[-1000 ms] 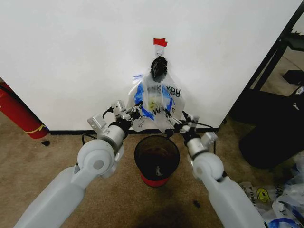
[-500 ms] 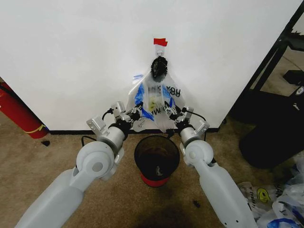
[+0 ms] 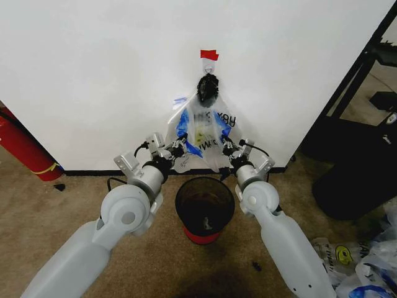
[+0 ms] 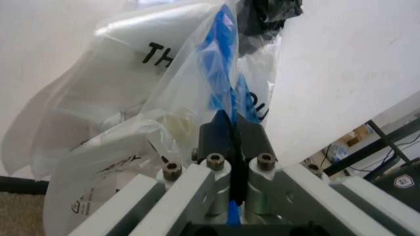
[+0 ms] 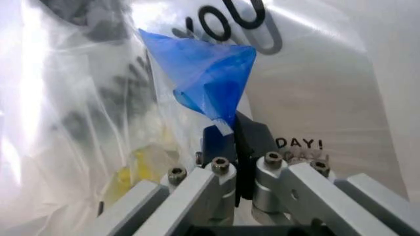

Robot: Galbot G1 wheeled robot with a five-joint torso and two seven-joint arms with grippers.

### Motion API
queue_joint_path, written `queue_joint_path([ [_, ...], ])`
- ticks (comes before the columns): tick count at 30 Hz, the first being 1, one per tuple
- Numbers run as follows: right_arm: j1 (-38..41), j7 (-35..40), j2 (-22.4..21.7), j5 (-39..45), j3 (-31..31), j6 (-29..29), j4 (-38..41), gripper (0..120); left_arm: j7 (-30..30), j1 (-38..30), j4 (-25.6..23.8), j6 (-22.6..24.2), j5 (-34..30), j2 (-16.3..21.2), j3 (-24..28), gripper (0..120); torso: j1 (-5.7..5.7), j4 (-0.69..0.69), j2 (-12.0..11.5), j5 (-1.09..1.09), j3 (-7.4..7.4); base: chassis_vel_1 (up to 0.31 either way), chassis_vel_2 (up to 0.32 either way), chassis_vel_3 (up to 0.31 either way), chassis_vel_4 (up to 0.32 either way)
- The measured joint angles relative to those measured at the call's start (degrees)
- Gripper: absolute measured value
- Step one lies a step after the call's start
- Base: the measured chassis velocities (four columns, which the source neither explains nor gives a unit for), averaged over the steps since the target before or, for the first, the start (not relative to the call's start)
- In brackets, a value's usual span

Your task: Pick up the garbage bag from the wall and place it over the trash bin.

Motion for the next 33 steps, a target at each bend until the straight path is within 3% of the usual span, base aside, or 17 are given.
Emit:
queue_joint_path([
  [17, -22.15, -4.88, -5.63, -13.69, 5.68, 4.67, 17.9, 0, 0.12, 8.59, -9.58, -0.04, 0.64, 5.49, -3.73, 0, -0.01, -0.01, 0.0, 0.0, -0.02, 0.0, 0.0, 0.0, 0.0],
  [33, -36.12, -6.49, -5.37, -18.78, 9.42, 7.19, 27.41, 0, 2.02, 23.37, -15.84, -0.56, 4.88, 6.37, -7.26, 0, -0.01, -0.01, 0.0, 0.0, -0.01, 0.0, 0.0, 0.0, 0.0],
])
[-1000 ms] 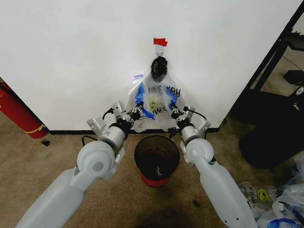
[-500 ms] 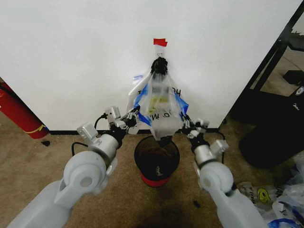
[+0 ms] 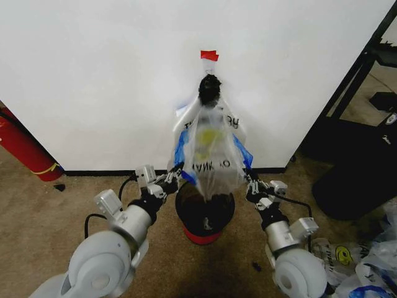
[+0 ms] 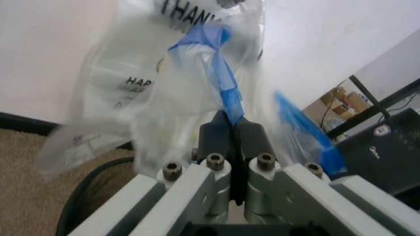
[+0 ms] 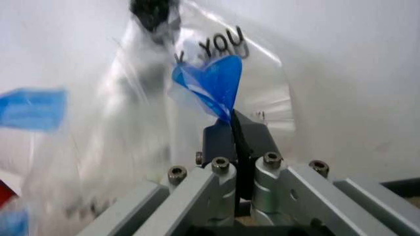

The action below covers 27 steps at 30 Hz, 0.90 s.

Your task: Pick up the garbage bag from the wall and place it over the trash bin.

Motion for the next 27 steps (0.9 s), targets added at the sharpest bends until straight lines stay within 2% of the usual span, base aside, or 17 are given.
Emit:
queue_joint_path([
  [9, -3.07, 0.02, -0.77, 0.1, 2.67, -0.26, 7.96, 0, 0.84, 3.16, -1.91, -0.55, 1.85, 0.73, -4.0, 0, 0.01, 0.0, 0.0, -0.01, 0.0, 0.0, 0.0, 0.0, 0.0],
  [17, -4.46, 0.96, -2.01, 2.18, 4.3, -2.92, 14.55, 0, 1.34, 2.15, -1.92, -0.36, -0.33, 2.01, -7.94, 0, 0.01, 0.0, 0.0, -0.01, 0.0, 0.0, 0.0, 0.0, 0.0],
  [27, -4.24, 3.74, -4.03, 10.24, 8.09, -7.54, 14.94, 0, 1.02, 1.92, -1.84, 0.48, -3.31, 3.38, -11.21, 0, 0.01, 0.0, 0.0, -0.01, 0.01, 0.0, 0.0, 0.0, 0.0],
])
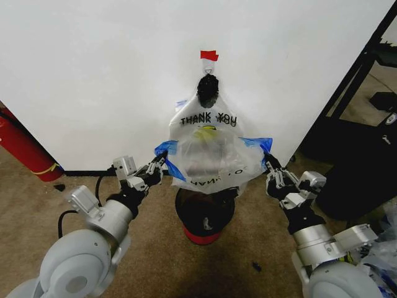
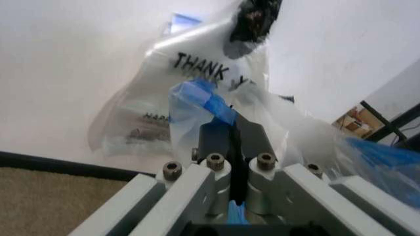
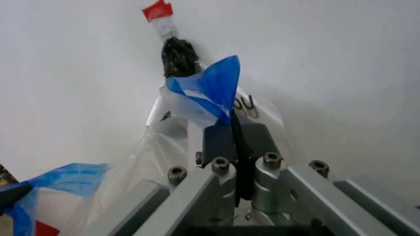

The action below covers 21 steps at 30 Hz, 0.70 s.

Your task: Pick up the garbage bag from the wall and place it over the trash bin.

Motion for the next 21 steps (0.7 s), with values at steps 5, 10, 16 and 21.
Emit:
queue_joint_path([
  [5, 0.85, -0.15, -1.55, 4.59, 2.57, -0.87, -0.09, 0, 0.03, -2.64, 0.02, 0.31, -3.41, 1.91, -2.68, 0, 0.0, 0.0, 0.0, 0.0, 0.0, 0.0, 0.0, 0.0, 0.0],
  [10, 2.23, -0.8, -4.53, 9.78, 5.82, -1.4, -0.17, 0, 0.23, -5.98, 0.03, 0.6, -5.42, 4.38, -4.33, 0, 0.0, -0.01, 0.0, 0.01, 0.0, 0.0, 0.0, 0.0, 0.0],
  [16, 3.17, -2.76, -9.81, 16.05, 11.91, -1.87, -0.25, 0, 2.91, -7.34, 0.04, 0.95, -6.72, 7.2, -6.39, 0, 0.0, 0.0, 0.0, 0.02, 0.0, 0.0, 0.0, 0.0, 0.0],
  [21, 3.21, -3.34, -12.9, 18.95, 14.72, -2.66, -0.29, 0, 3.62, -7.27, 0.07, 1.79, -6.09, 7.57, -5.65, 0, 0.0, 0.0, 0.0, 0.01, 0.0, 0.0, 0.0, 0.0, 0.0],
])
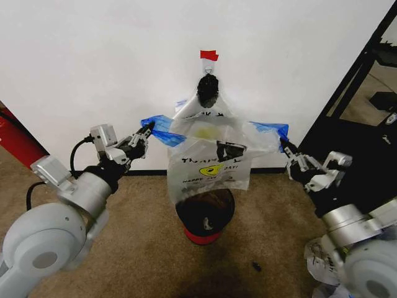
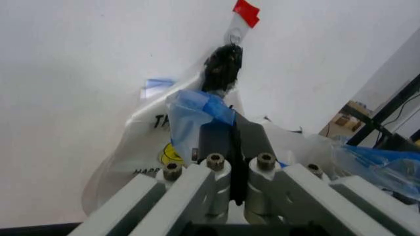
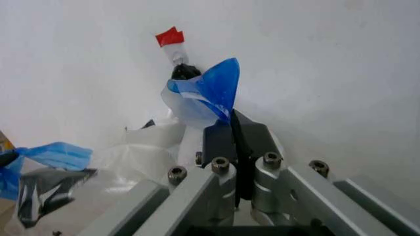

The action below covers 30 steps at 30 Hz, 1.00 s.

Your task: Pick up the garbage bag from the wall and place it over the trash bin.

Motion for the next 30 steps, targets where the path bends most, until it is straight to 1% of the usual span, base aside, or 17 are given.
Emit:
queue_joint_path([
  [3, -0.2, 0.06, 0.56, 0.16, -0.49, -0.08, -0.02, 0, 0.11, 0.64, 0.01, 0.05, 0.91, -0.79, 0.85, 0, 0.0, 0.0, 0.0, -0.01, 0.0, 0.0, 0.0, 0.0, 0.0],
  [9, -0.96, -0.32, 7.18, -5.76, -9.42, -0.1, -0.08, 0, 0.33, 2.6, 0.04, -0.4, 6.4, -4.94, 5.95, 0, 0.0, -0.01, 0.0, -0.01, 0.0, 0.0, 0.0, 0.0, 0.0],
  [11, -0.83, -0.35, 7.84, -6.55, -10.61, -0.03, -0.08, 0, 0.5, 2.67, 0.04, -0.65, 7.29, -5.49, 6.63, 0, 0.0, -0.01, 0.0, 0.0, 0.0, 0.0, 0.0, 0.0, 0.0],
  [16, 0.42, -0.35, 10.87, -9.67, -16.24, 0.29, -0.25, 0, 0.96, 3.05, 0.04, -1.49, 10.72, -8.09, 9.84, 0, 0.0, 0.0, 0.0, -0.01, 0.0, 0.0, 0.0, 0.0, 0.0],
  [18, 0.67, -0.34, 11.27, -10.24, -16.93, 0.37, -0.77, 0, 0.97, 3.07, 0.04, -1.62, 11.05, -8.55, 10.43, 0, 0.0, 0.0, 0.0, -0.01, -0.01, 0.0, 0.0, 0.0, 0.0],
  [20, 0.92, -0.34, 11.92, -11.12, -17.85, 0.5, -2.34, 0, 0.97, 3.44, 0.27, -1.73, 11.77, -9.95, 11.76, 0, 0.0, 0.0, 0.0, 0.0, 0.0, 0.0, 0.0, 0.0, 0.0],
  [24, 1.18, -0.35, 12.97, -13.16, -18.79, 1.37, -6.09, 0, 1.01, 4.44, 3.44, -2.14, 13.96, -12.58, 14.14, 0, 0.0, 0.0, 0.0, -0.01, 0.0, 0.0, 0.0, 0.0, 0.0],
  [25, 1.18, -0.35, 12.97, -13.16, -18.79, 1.37, -6.09, 0, 1.01, 4.44, 3.44, -2.14, 13.96, -12.58, 14.14, 0, 0.0, 0.0, 0.0, -0.01, 0.0, 0.0, 0.0, 0.0, 0.0],
  [30, 0.92, -0.67, 14.38, -16.93, -19.38, 2.78, -10.51, 0, 0.75, 4.86, 6.68, -2.43, 14.37, -14.2, 15.26, 0, 0.0, 0.0, 0.0, 0.0, 0.0, 0.0, 0.0, 0.0, 0.0],
])
